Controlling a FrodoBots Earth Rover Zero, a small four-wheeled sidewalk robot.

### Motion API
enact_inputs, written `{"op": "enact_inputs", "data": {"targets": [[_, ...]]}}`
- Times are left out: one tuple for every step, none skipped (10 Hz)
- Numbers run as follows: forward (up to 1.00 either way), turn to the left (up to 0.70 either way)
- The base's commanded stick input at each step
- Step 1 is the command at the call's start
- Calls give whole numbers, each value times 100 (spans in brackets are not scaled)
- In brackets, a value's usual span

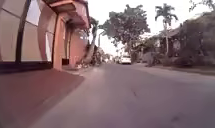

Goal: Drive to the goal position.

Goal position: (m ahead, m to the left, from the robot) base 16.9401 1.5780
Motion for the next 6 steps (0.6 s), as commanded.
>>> {"op": "enact_inputs", "data": {"targets": [[100, -40], [100, -40], [100, -40], [100, -40], [100, -40], [100, -10]]}}
